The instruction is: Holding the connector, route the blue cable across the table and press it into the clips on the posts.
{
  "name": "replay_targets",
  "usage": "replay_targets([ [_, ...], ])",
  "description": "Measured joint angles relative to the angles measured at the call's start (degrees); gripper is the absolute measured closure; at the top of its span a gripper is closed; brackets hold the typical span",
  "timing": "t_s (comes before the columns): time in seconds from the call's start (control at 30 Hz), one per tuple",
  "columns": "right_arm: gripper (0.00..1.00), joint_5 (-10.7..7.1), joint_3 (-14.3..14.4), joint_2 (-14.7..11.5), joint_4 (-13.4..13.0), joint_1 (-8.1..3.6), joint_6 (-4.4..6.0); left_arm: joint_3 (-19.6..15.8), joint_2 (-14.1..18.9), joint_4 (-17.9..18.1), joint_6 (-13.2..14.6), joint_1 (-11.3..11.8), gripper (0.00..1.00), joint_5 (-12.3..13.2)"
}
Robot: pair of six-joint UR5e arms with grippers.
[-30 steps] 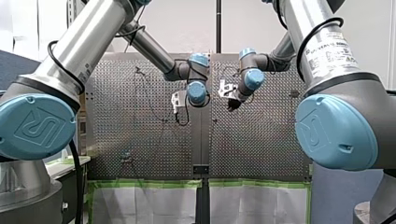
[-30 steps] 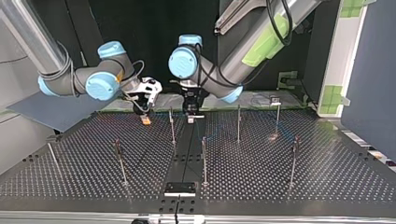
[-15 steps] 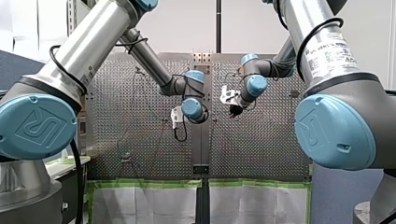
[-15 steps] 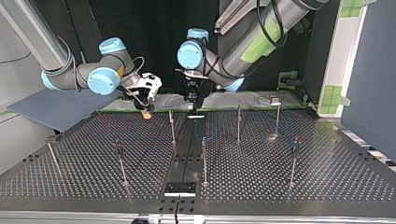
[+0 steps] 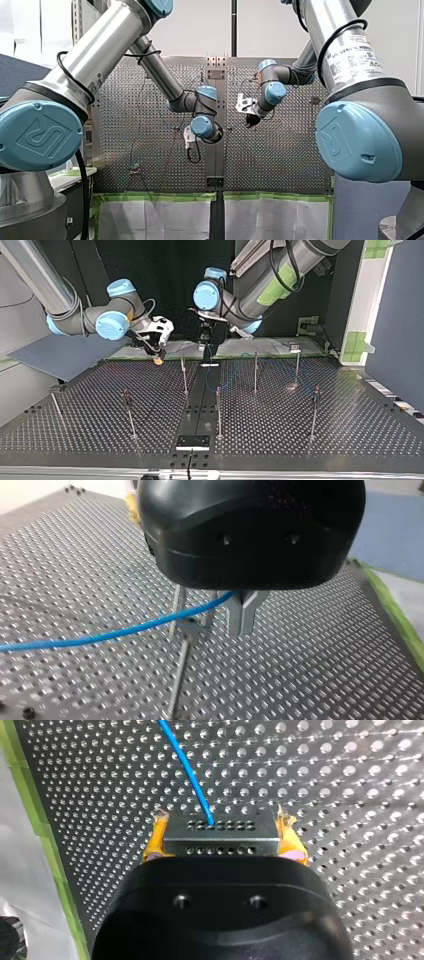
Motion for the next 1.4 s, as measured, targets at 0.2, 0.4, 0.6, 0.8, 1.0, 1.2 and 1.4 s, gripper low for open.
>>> replay_targets([
  [0.2,1.00,-0.14,0.1,1.9,0.0,-0.03,-0.05,1.7,0.0,0.4,-1.6,0.6,1.00,1.5],
  [0.4,1.00,-0.48,0.1,2.5,-0.8,-0.88,0.50,2.1,0.0,0.5,-2.1,2.2,1.00,3.4],
  [0.6,1.00,-1.89,0.1,2.7,-3.4,-1.81,1.61,2.8,-0.8,0.8,-2.4,3.0,1.00,5.4],
  [0.8,1.00,-3.05,0.1,2.9,-5.6,-2.23,2.31,5.4,-3.5,0.7,-2.5,2.8,1.00,6.5],
  [1.0,1.00,-3.26,0.1,3.2,-6.6,-2.59,2.73,8.4,-4.8,-0.1,-2.5,3.4,1.00,6.5],
  [1.2,1.00,-3.22,0.1,3.4,-7.4,-3.27,3.24,9.4,-5.0,-0.8,-2.5,4.6,1.00,6.8],
  [1.4,1.00,-3.28,0.1,3.7,-8.7,-4.08,3.89,9.5,-5.1,-0.4,-2.7,5.4,1.00,8.1],
])
